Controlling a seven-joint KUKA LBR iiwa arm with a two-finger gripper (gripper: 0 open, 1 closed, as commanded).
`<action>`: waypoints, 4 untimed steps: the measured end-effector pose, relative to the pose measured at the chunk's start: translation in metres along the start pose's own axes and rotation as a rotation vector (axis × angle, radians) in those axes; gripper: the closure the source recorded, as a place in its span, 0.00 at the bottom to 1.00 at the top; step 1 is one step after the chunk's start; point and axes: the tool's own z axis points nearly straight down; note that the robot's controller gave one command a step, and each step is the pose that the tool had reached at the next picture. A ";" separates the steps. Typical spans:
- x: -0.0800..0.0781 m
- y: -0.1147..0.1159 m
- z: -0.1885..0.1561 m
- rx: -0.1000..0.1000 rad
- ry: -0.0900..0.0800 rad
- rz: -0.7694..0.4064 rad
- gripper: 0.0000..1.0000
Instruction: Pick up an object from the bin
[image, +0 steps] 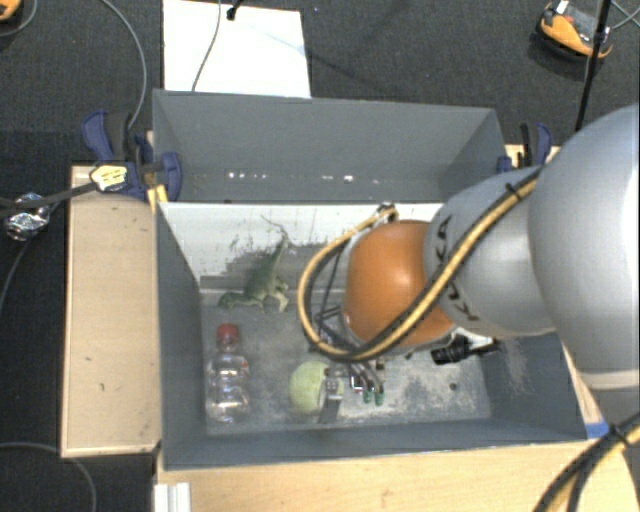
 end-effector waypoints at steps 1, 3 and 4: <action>0.012 0.005 0.024 0.001 0.003 0.147 1.00; 0.012 0.005 0.023 0.001 0.002 0.148 1.00; 0.013 0.005 0.016 0.003 0.007 0.149 1.00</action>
Offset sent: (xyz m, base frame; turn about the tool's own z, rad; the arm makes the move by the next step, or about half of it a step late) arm 0.0000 0.0000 0.0000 0.0000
